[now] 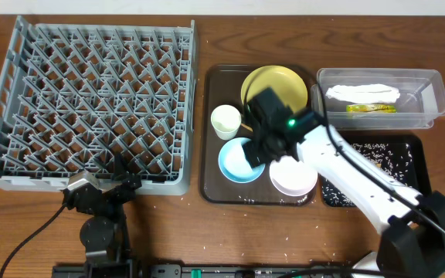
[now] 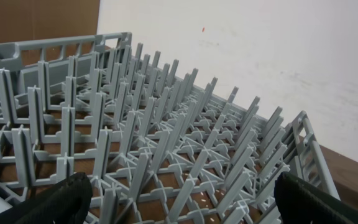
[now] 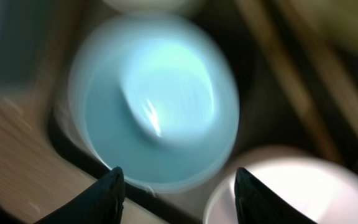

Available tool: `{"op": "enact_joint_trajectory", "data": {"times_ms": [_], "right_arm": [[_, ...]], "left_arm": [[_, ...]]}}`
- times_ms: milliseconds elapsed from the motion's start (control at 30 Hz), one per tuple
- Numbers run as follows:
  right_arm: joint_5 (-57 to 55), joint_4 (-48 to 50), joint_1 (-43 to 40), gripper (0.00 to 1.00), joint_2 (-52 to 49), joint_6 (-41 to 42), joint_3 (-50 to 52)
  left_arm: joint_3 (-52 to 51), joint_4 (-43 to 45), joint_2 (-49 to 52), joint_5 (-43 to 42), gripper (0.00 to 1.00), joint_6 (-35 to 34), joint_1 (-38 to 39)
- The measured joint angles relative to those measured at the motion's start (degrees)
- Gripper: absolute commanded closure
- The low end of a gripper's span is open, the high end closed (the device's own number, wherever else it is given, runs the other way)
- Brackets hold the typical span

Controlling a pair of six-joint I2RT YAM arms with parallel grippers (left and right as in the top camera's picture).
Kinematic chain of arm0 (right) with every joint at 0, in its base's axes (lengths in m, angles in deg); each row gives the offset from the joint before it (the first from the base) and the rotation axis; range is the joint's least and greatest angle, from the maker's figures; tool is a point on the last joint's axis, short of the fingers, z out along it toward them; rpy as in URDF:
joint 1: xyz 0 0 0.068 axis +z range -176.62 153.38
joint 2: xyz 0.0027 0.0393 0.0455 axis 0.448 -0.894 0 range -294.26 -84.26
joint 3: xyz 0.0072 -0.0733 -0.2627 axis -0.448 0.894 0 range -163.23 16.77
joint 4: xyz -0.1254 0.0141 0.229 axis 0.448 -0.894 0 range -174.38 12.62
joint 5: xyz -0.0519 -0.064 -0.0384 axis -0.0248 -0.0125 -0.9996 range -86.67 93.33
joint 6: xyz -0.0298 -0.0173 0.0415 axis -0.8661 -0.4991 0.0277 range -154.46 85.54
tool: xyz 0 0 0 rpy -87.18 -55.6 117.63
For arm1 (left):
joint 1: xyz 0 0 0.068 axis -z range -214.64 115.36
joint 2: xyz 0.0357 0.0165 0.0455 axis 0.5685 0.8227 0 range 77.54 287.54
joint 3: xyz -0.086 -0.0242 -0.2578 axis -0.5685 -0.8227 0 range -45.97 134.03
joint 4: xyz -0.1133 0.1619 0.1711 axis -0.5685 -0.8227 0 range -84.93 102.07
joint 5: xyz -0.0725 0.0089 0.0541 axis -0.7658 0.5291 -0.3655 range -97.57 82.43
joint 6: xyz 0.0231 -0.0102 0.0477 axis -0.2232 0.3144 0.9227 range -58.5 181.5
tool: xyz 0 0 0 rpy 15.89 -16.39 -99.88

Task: Sort waste into correct bins and load items into the dishwasher
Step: 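Grasp the white cup with the right gripper and lift it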

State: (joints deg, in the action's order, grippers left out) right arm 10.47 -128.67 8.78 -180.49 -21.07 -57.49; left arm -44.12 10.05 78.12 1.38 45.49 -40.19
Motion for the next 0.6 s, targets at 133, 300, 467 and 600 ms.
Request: {"op": "enact_joint_trajectory", "data": {"times_ms": [133, 300, 467, 600], "right_arm": [[-0.76, 1.99, -2.21, 0.44, -0.83, 3.45, -8.98], [-0.76, 1.70, -4.66, 0.46, -10.64, 5.73, -21.14], [-0.31, 0.24, -4.07, 0.51, -22.49, 6.75, -26.95], [-0.28, -1.20, -3.98, 0.79, -29.07, 7.52, -27.04]], "left_arm": [[0.00, 0.00, 0.00, 0.00, 0.06, -0.02, 0.00], [0.00, 0.00, 0.02, -0.02, 0.06, 0.00, 0.00], [0.00, 0.00, 0.02, -0.02, 0.06, 0.00, 0.00], [0.00, 0.00, 0.02, 0.00, 0.06, 0.00, 0.00]]}}
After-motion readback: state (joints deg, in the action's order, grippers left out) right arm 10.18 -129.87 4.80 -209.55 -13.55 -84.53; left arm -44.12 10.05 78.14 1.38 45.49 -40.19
